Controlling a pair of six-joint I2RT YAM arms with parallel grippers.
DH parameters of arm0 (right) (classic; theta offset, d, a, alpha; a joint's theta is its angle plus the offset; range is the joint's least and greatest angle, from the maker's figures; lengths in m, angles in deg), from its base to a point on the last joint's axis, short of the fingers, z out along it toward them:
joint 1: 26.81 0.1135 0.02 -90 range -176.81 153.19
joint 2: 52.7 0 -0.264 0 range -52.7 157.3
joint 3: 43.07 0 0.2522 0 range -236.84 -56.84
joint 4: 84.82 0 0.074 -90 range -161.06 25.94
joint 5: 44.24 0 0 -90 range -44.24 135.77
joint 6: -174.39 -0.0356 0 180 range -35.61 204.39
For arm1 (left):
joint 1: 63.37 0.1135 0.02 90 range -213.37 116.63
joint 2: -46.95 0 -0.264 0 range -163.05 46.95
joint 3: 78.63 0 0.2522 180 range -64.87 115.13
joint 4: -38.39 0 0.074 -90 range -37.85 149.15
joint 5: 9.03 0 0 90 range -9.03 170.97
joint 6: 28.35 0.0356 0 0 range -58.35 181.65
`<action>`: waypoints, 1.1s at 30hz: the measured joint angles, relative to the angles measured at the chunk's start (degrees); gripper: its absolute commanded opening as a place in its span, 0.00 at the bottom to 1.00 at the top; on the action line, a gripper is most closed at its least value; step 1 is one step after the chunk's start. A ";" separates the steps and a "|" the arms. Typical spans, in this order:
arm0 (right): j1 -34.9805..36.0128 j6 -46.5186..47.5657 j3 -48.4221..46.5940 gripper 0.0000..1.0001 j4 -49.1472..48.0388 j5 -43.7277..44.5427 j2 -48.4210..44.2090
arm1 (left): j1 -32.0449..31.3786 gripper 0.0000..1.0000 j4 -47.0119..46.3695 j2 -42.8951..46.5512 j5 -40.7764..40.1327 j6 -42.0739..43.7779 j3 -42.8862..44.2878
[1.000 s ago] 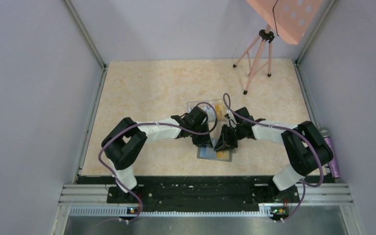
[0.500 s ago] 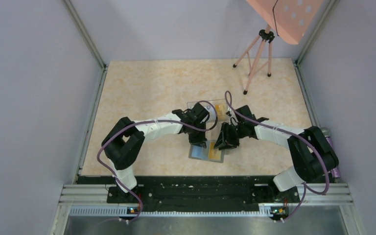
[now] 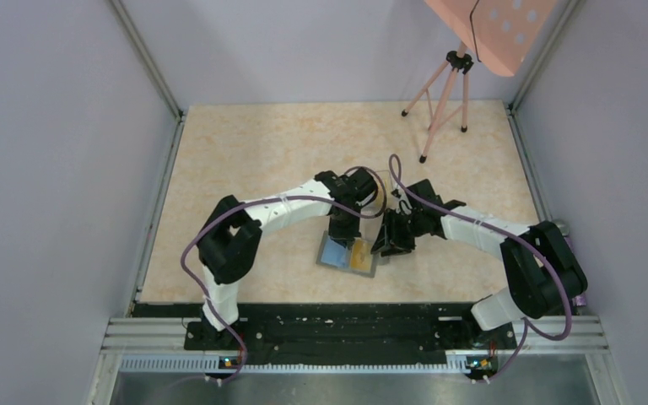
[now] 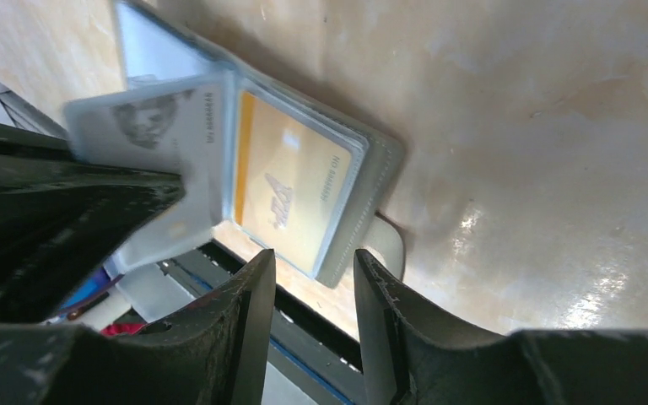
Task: Put the credit cards into the card holder
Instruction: Turn over the card slot in the card holder.
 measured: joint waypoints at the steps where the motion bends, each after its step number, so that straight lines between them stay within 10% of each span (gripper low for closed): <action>1: -0.09 0.04 0.00 0.40 0.20 0.02 0.00 | -0.57 0.11 1.03 -1.88 -0.31 0.07 1.64; 12: -2.12 0.44 0.00 0.42 1.33 -0.09 -1.99 | -4.50 0.42 6.25 -10.21 -3.39 0.22 8.81; 33: -10.16 1.05 0.04 0.45 4.59 1.29 -7.15 | -4.61 0.47 -15.98 -8.09 17.11 -5.33 -0.04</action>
